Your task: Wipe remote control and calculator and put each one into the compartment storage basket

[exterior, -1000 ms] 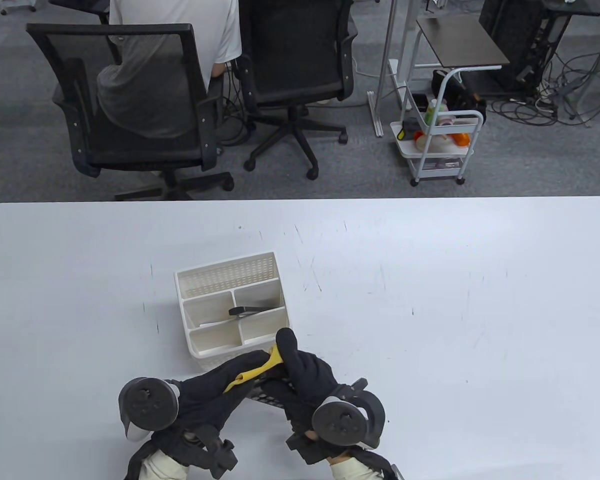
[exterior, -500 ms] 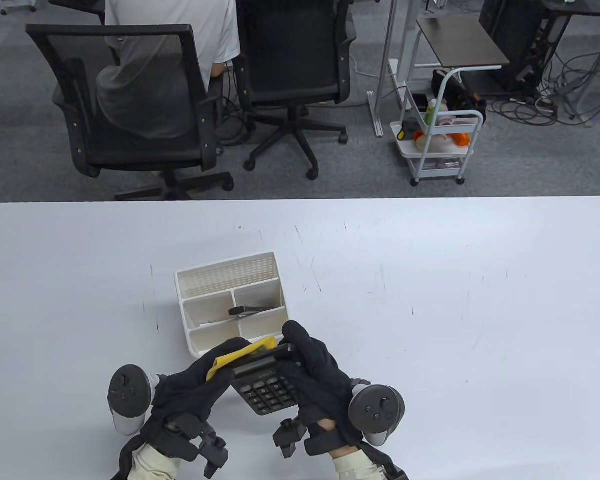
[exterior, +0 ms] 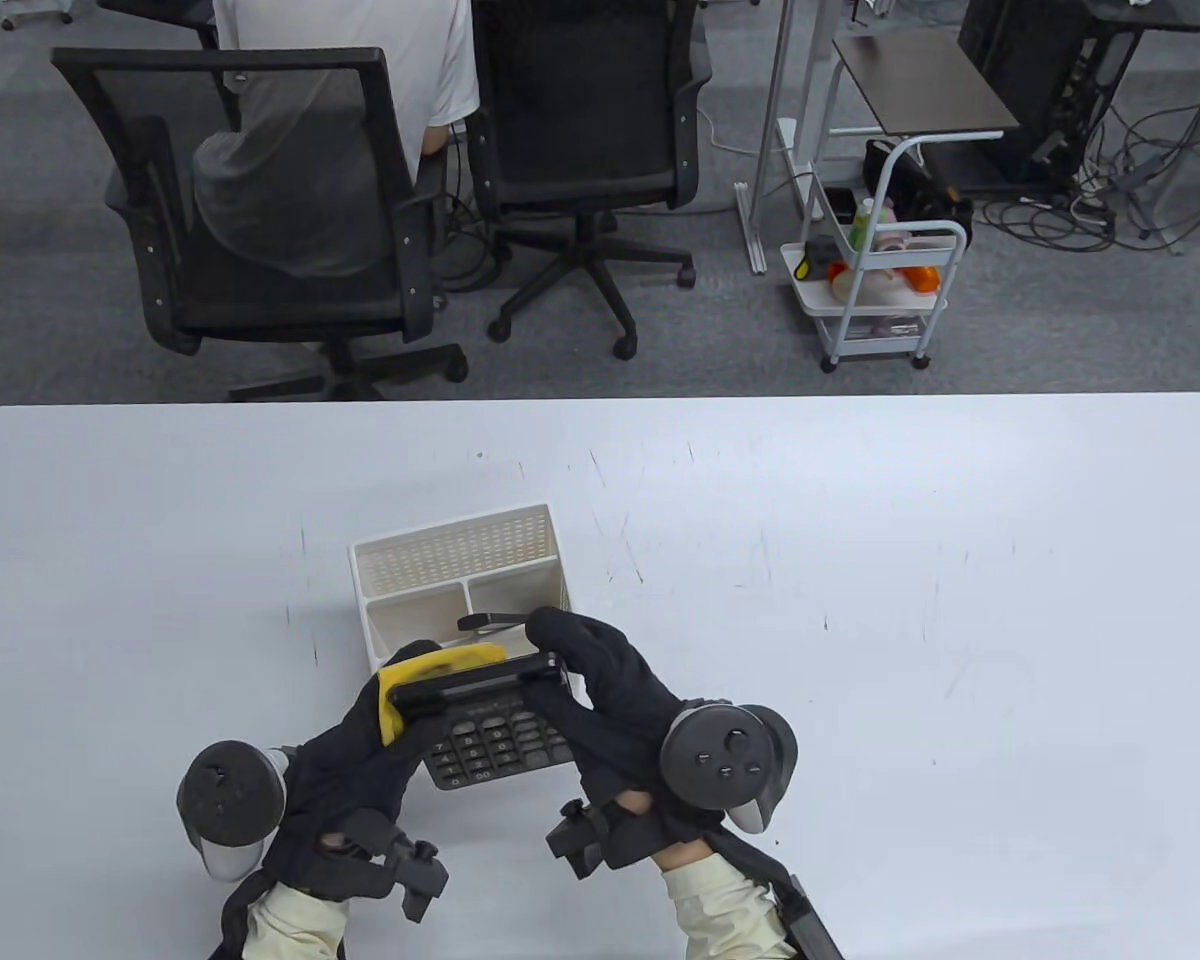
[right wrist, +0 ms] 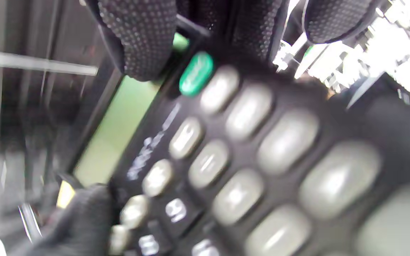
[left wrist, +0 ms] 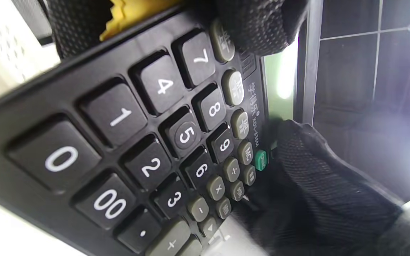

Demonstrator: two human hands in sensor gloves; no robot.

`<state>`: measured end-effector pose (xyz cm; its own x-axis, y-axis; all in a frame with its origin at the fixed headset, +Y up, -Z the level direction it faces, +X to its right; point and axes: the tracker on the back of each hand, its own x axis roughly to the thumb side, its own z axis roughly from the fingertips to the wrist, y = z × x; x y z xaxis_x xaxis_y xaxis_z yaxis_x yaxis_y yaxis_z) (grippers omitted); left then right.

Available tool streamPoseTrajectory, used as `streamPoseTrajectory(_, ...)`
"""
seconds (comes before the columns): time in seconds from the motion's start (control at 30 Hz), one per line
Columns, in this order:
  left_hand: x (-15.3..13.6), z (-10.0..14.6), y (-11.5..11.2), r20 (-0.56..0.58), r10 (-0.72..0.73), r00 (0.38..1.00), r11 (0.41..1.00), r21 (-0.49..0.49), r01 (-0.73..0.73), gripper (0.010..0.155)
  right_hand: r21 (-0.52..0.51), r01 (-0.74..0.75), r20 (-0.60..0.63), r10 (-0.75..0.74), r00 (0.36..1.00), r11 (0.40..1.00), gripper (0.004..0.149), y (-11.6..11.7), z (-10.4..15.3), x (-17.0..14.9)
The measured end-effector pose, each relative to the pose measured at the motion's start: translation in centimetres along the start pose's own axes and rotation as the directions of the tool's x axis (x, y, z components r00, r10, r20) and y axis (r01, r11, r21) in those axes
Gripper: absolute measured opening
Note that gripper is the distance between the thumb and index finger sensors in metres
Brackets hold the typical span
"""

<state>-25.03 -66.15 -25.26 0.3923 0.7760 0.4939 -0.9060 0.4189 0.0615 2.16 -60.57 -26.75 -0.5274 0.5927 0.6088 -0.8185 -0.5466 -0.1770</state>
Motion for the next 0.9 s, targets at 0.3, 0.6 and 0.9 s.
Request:
streamPoseTrajectory(0.3, 0.1, 0.2, 1.9, 0.010, -0.097, 0.995, 0.991, 0.090, 0.096, 0.061, 0.078, -0.605, 0.282, 0.564, 0.776, 0.793, 0.047, 1.6, -4.2, 6.3)
streamPoseTrajectory(0.6, -2.8, 1.2, 5.6, -0.186, -0.244, 0.952, 0.923, 0.258, 0.287, 0.045, -0.139, -0.602, 0.207, 0.618, 0.759, 0.786, 0.046, 1.7, -7.8, 6.4)
streamPoseTrajectory(0.9, -3.3, 1.4, 6.4, -0.248, -0.220, 0.944, 0.923, 0.260, 0.283, 0.040, -0.092, -0.708, 0.117, 0.714, 0.690, 0.700, 0.045, 6.5, -11.5, 2.4)
